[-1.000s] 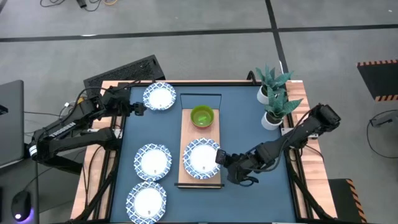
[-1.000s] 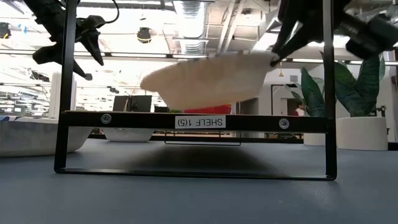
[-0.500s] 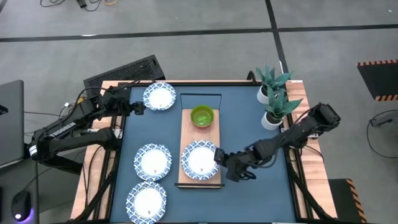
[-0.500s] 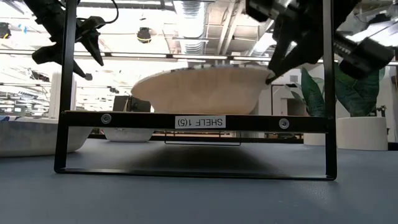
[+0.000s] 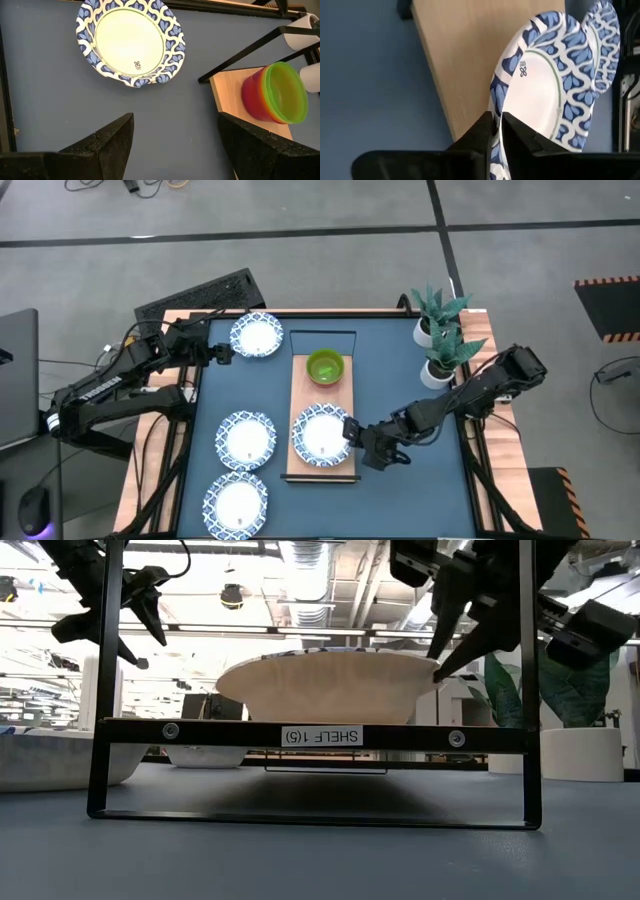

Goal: Place and stack bowls onto a shelf
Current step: Put the white patterned plate on the shelf, then stack the white patterned plate on top of the other white patterned plate on the shelf

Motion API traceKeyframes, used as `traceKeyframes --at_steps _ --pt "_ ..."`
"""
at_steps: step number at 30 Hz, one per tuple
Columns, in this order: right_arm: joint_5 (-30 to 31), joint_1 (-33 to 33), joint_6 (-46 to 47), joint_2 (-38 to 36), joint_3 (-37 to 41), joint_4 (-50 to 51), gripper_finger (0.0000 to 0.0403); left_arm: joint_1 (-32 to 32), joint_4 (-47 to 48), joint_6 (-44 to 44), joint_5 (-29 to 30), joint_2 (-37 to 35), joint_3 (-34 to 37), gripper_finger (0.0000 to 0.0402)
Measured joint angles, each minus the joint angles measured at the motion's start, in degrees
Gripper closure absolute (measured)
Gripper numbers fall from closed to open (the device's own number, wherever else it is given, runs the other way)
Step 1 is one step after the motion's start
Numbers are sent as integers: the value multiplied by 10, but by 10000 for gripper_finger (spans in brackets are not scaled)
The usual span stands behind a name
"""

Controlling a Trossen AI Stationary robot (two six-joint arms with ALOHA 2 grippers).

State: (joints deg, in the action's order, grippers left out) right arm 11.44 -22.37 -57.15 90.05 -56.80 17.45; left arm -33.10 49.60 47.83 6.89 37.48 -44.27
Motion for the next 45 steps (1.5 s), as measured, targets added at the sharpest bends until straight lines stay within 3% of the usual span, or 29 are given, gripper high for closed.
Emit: traceKeyframes --at_steps 24,32,37,41,45 --pt "-10 2 122 0 -29 33 330 0 0 -19 -14 0 0 129" --pt "-11 -10 271 0 -75 138 330 0 -9 -60 -36 0 0 129" --pt "-15 -26 443 -11 -113 252 330 1 -62 -76 -67 2 0 129" --pt "-26 -36 612 -34 -117 316 330 1 -77 -1 -10 32 0 129" --pt "-26 -52 745 -51 -118 341 330 -12 -79 29 28 109 0 129"
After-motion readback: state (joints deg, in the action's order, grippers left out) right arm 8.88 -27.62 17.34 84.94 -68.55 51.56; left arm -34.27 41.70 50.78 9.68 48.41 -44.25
